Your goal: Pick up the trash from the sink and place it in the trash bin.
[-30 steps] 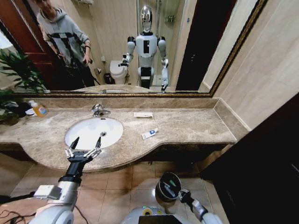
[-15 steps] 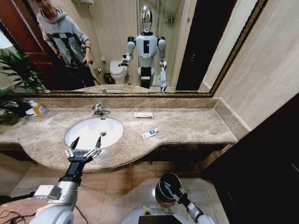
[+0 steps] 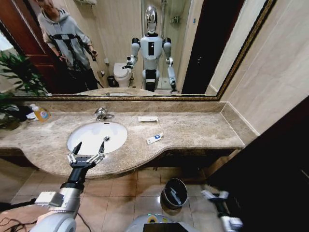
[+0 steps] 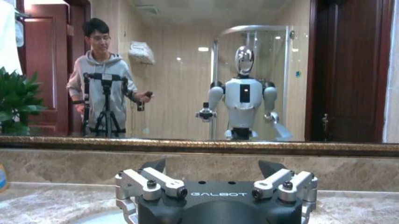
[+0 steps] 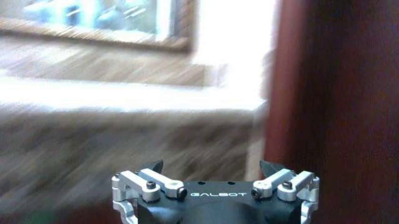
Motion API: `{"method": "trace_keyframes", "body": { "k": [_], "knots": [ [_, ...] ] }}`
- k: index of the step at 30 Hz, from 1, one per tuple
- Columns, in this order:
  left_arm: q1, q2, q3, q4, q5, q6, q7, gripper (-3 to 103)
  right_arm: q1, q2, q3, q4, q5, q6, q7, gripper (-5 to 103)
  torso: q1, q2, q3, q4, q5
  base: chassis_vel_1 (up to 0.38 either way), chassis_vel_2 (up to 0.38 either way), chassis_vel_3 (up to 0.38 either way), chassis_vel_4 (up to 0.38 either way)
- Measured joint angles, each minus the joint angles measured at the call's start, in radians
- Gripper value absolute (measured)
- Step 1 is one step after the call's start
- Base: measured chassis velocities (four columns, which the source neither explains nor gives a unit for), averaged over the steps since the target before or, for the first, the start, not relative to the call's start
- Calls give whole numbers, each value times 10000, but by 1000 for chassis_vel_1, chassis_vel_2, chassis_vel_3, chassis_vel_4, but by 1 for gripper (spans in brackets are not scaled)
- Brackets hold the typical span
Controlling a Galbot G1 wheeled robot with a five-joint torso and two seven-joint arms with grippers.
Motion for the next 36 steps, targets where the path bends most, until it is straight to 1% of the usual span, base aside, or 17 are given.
{"method": "trace_keyframes", "body": {
  "k": [2,4,6,7,14,17,19,21,22,24,25,26,28,31,32,34,36],
  "knots": [
    [0,0,0,0,0,0,0,100,-23,70,198,197,125,-20,169,100,0,0,0,1,4,0,0,0,0],
    [0,0,0,0,0,0,0,100,-33,393,912,1297,591,-279,972,100,0,0,0,0,7,0,0,0,0],
    [1,0,0,0,0,0,0,100,-10,493,1032,1614,681,-380,1093,100,0,0,0,0,7,0,0,0,0],
    [0,0,0,0,0,0,0,100,104,749,1285,2430,733,-519,1181,100,0,0,0,1,6,0,0,0,0],
    [0,0,0,0,0,0,0,100,798,1198,1357,4582,184,-260,793,100,0,0,0,1,2,0,0,0,0],
    [0,0,0,-1,0,0,0,100,1149,1029,939,5386,-67,-589,391,100,1,0,1,2,7,0,0,0,0],
    [0,0,0,-1,0,0,0,100,1266,649,560,5852,107,-1179,-530,100,1,0,1,1,4,0,0,0,0],
    [0,1,0,0,0,0,0,100,1550,-103,148,6022,374,-2053,-2056,100,0,0,0,1,7,0,0,0,0],
    [0,1,0,0,0,0,0,100,1550,-103,148,6022,374,-2053,-2056,100,0,0,0,1,7,0,0,0,0],
    [0,1,0,0,0,0,0,100,1946,-1240,-530,5789,413,-3236,-3257,100,1,0,1,1,2,0,0,0,0],
    [0,1,0,0,0,0,0,100,1946,-1240,-530,5789,413,-3236,-3257,100,1,0,1,1,2,0,0,0,0],
    [0,1,0,0,0,0,0,100,2176,-1623,-936,5564,180,-3565,-3331,100,1,0,1,1,6,0,0,0,0],
    [0,0,-1,0,0,0,-1,100,2840,-2255,-1910,4982,-889,-4005,-2904,100,1,-1,2,5,11,0,0,0,0],
    [0,0,0,0,0,0,0,100,3310,-2647,-2680,4659,-1353,-4468,-2563,100,2,-1,2,2,7,0,0,0,0],
    [0,0,0,0,0,0,0,100,3310,-2647,-2680,4659,-1353,-4468,-2563,100,2,-1,2,2,7,0,0,0,0],
    [0,0,0,-1,0,0,0,100,4016,-3155,-3682,4076,-1355,-4844,-2316,100,1,-1,2,3,6,0,0,0,0],
    [0,0,1,0,0,0,3,100,4290,-3306,-4012,3837,-1369,-4889,-2280,100,1,-1,1,1,8,0,0,0,0]
  ]
}}
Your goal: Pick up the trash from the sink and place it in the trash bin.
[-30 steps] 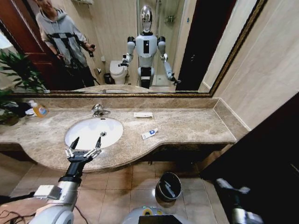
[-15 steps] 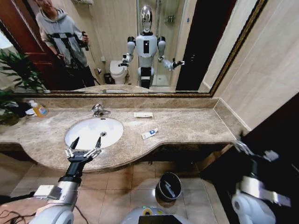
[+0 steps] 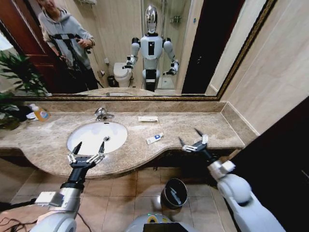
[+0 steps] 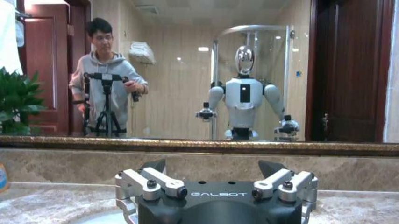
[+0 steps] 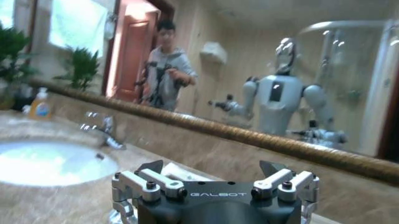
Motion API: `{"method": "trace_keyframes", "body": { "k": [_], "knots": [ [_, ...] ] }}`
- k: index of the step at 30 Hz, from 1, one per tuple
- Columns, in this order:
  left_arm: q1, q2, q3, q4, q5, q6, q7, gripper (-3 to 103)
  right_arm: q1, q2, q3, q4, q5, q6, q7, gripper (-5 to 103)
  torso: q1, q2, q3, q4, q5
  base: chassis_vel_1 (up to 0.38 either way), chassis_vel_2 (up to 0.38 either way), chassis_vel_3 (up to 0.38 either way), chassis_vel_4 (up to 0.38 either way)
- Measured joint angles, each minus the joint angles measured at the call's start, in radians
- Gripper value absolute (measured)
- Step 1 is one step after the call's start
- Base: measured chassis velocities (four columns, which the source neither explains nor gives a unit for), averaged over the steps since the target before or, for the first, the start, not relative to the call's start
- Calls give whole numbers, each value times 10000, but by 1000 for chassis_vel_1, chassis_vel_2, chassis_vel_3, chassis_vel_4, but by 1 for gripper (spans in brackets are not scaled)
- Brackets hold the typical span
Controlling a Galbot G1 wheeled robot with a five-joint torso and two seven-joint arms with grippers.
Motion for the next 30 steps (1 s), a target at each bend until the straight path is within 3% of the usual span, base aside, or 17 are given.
{"method": "trace_keyframes", "body": {
  "k": [8,19,30],
  "knots": [
    [0,-1,-1,0,0,0,-3,100,1775,-805,-1937,-1347,-260,-249,292,100,0,0,1,0,-2,0,0,0,0],
    [0,-1,-1,0,0,0,-2,100,4885,-1644,-5016,-2807,1119,-1916,1037,100,1,-1,0,1,0,0,0,0,0],
    [0,0,-1,-1,0,0,-3,100,6381,-1604,-6051,-3085,2122,-2833,1639,100,0,0,0,1,-2,0,0,0,0]
  ]
}}
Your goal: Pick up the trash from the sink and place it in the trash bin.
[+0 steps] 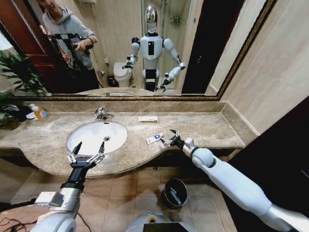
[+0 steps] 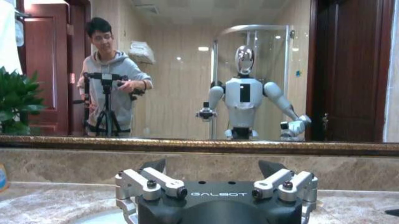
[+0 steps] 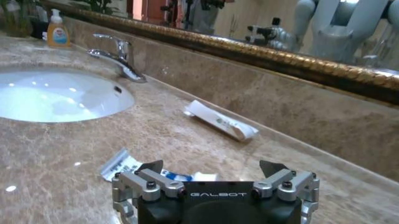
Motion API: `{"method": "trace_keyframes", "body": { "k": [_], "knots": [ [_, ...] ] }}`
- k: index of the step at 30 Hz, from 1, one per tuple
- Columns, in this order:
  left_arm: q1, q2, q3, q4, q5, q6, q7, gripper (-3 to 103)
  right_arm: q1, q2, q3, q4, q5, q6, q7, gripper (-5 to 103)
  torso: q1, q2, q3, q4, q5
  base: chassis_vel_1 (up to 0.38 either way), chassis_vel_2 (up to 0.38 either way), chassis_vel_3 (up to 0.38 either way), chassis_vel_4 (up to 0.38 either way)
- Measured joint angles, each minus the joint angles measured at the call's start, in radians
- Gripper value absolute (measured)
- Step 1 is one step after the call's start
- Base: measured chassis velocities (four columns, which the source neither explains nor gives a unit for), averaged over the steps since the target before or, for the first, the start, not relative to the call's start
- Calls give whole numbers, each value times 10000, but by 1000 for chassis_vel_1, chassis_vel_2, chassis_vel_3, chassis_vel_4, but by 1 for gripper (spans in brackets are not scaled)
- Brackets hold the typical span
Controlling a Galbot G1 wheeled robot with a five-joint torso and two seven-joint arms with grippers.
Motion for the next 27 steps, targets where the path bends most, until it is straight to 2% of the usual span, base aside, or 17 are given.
{"method": "trace_keyframes", "body": {
  "k": [8,24,26,27],
  "knots": [
    [0,0,0,1,0,0,0,100,184,774,-564,-342,-27,-168,415,100,0,0,0,0,0,0,0,0,0],
    [0,0,0,0,0,0,0,100,603,1112,-714,-1101,-277,-317,605,101,0,0,0,-1,0,0,0,0,0],
    [0,0,0,0,0,0,0,100,606,1115,-718,-1153,-273,-346,634,95,0,0,0,-1,0,0,0,0,0],
    [0,0,0,1,0,0,0,100,598,1103,-718,-1152,-267,-354,652,95,0,0,0,-1,0,0,0,0,0]
  ]
}}
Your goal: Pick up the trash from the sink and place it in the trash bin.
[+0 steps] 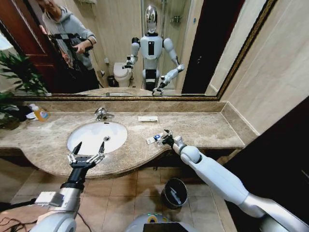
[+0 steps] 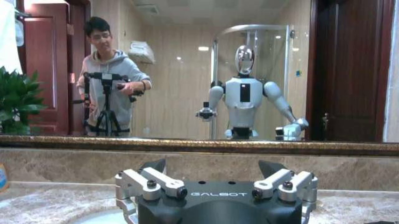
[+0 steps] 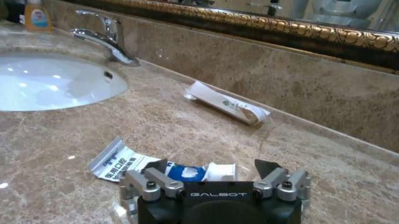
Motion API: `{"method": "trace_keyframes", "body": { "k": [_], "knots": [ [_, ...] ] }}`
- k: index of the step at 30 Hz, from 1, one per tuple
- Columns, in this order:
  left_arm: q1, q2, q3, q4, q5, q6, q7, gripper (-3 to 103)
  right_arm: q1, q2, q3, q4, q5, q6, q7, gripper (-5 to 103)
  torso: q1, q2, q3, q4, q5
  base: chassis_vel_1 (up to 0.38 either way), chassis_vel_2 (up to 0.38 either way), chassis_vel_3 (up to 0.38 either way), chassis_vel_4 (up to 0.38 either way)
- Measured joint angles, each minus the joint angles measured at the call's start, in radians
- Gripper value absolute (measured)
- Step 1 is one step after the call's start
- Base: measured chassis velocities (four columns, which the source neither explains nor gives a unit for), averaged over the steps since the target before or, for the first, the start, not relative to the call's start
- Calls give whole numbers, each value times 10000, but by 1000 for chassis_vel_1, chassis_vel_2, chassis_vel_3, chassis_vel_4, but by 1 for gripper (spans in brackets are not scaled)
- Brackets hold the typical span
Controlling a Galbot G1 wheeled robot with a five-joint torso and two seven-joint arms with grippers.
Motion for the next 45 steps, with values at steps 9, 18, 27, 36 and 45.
{"method": "trace_keyframes", "body": {
  "k": [9,18,27,36,45],
  "knots": [
    [0,0,0,0,0,0,0,100,-145,-210,126,49,38,-33,23,62,0,0,0,0,0,0,0,0,0],
    [0,0,0,0,0,0,0,100,-405,-235,354,170,108,52,97,28,-1,1,-1,0,0,0,0,0,0],
    [0,0,0,0,0,0,0,100,-1076,-571,1285,800,336,47,129,22,0,0,0,1,1,0,0,0,0],
    [0,1,0,-1,0,0,3,100,-3662,-1691,4256,2520,957,838,-651,22,-1,1,-1,0,0,0,0,0,0],
    [0,1,0,0,0,0,0,100,-7903,-1758,7420,2381,1707,3631,-2112,22,-1,1,-2,-3,3,0,0,0,0]
  ]
}}
